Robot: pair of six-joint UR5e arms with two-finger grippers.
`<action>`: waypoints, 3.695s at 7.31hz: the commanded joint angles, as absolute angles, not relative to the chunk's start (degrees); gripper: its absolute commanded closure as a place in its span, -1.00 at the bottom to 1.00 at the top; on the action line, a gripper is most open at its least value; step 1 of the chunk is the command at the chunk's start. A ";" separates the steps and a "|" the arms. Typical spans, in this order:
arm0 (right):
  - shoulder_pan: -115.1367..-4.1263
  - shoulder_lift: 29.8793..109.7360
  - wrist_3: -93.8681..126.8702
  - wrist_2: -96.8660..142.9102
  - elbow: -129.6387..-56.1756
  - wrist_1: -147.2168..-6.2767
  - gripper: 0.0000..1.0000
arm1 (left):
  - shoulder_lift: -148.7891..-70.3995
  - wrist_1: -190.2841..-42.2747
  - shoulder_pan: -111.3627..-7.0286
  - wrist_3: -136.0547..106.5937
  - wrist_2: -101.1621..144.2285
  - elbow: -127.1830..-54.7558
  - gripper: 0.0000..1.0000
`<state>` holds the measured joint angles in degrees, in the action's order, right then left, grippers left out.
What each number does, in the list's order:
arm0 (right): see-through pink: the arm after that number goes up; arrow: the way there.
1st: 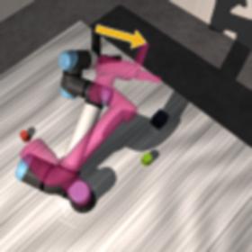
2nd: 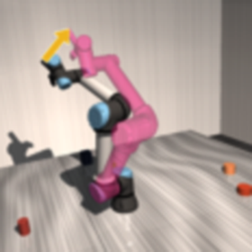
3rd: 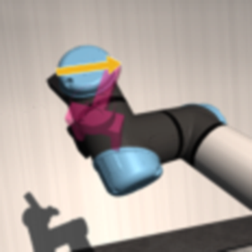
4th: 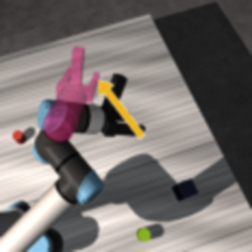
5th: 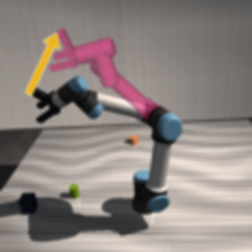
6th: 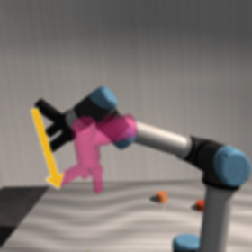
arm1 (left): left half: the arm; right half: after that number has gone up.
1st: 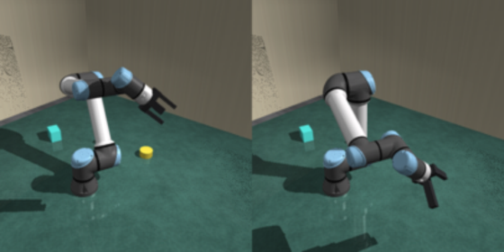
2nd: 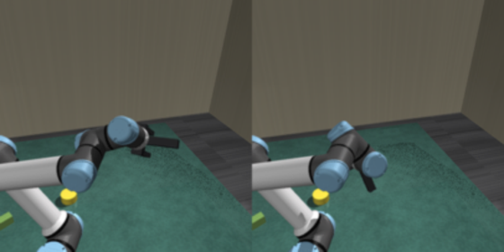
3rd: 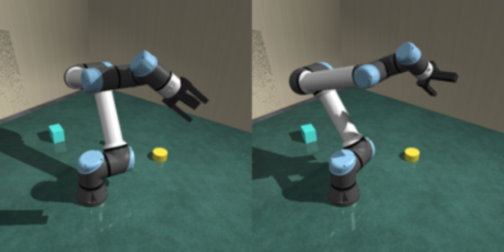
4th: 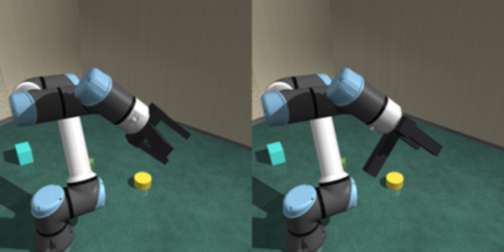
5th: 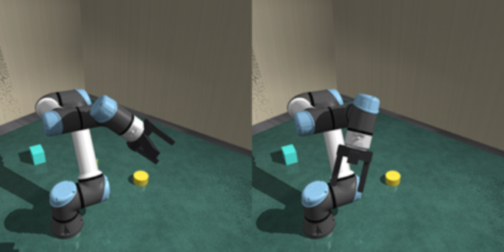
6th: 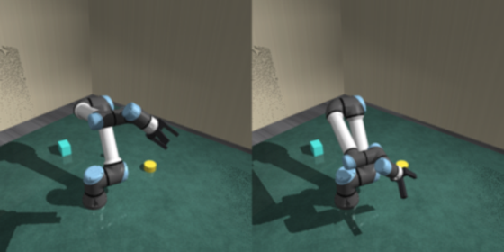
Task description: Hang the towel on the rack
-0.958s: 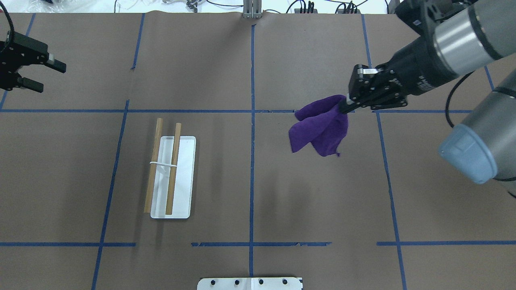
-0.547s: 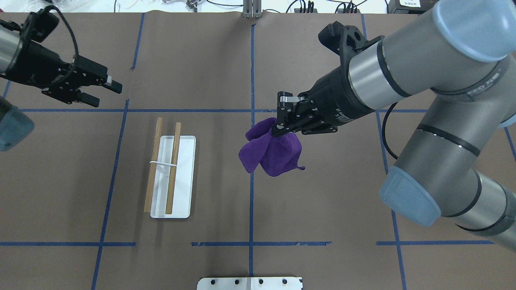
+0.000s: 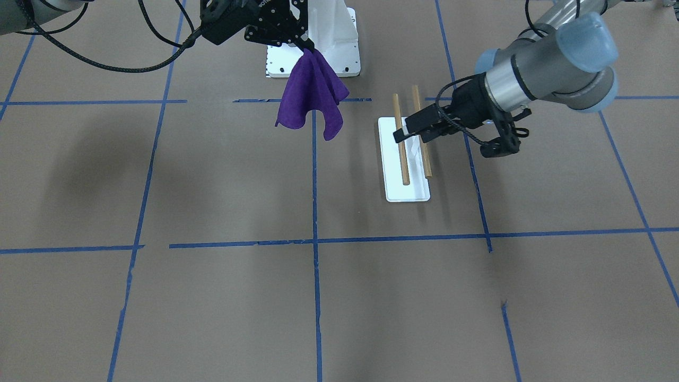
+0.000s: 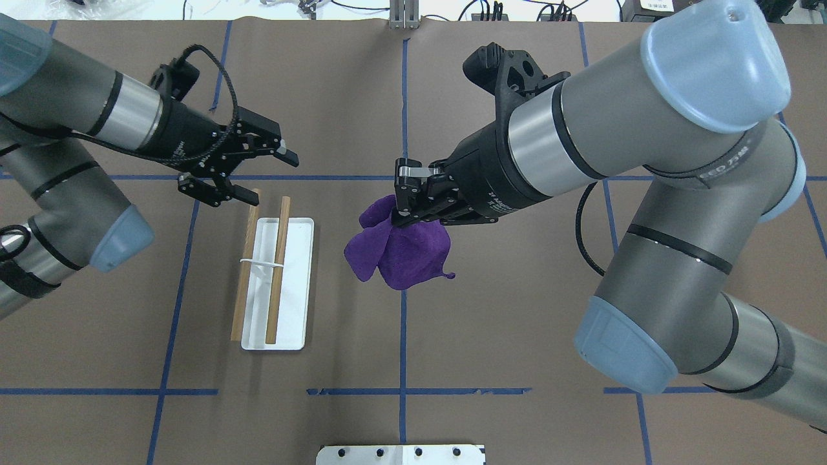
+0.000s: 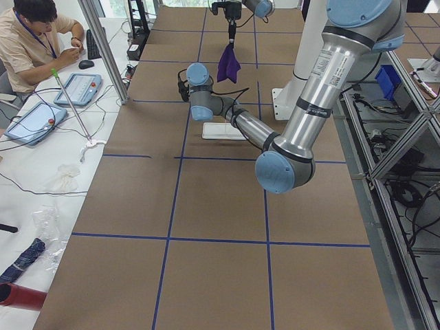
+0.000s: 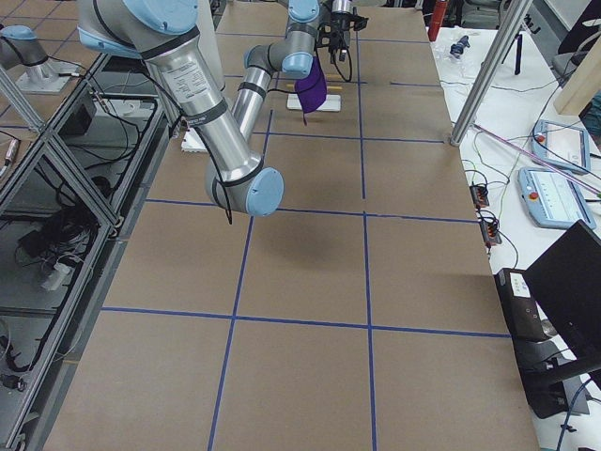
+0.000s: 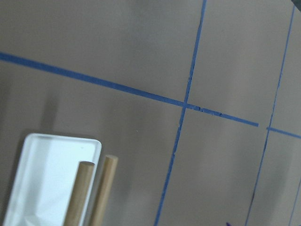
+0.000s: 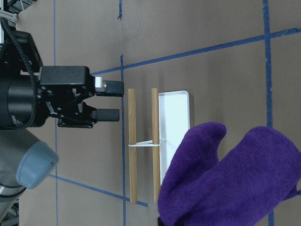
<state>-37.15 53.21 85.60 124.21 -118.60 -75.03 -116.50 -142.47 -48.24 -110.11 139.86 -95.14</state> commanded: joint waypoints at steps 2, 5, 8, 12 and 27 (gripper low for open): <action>-37.00 51.86 85.61 123.93 -117.95 -74.97 1.00 | -120.50 -143.09 -44.04 -120.83 137.91 -94.13 -0.88; -37.00 51.50 85.61 123.93 -118.21 -74.97 1.00 | -122.17 -143.35 -40.53 -122.78 133.44 -94.04 -0.85; -37.00 51.68 85.52 123.93 -118.30 -74.88 1.00 | -122.08 -143.52 -39.46 -122.61 133.33 -93.95 0.99; -37.00 52.56 85.52 123.93 -118.83 -74.71 -0.18 | -121.99 -145.55 -41.65 -120.15 133.33 -94.57 1.00; -41.56 70.64 83.94 116.28 -122.34 -74.09 -1.00 | -95.39 -153.89 -53.07 -97.24 140.45 -96.79 -0.53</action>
<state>-40.87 68.63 83.90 117.18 -121.98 -74.09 -97.89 -153.64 -51.89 -100.24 140.57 -98.75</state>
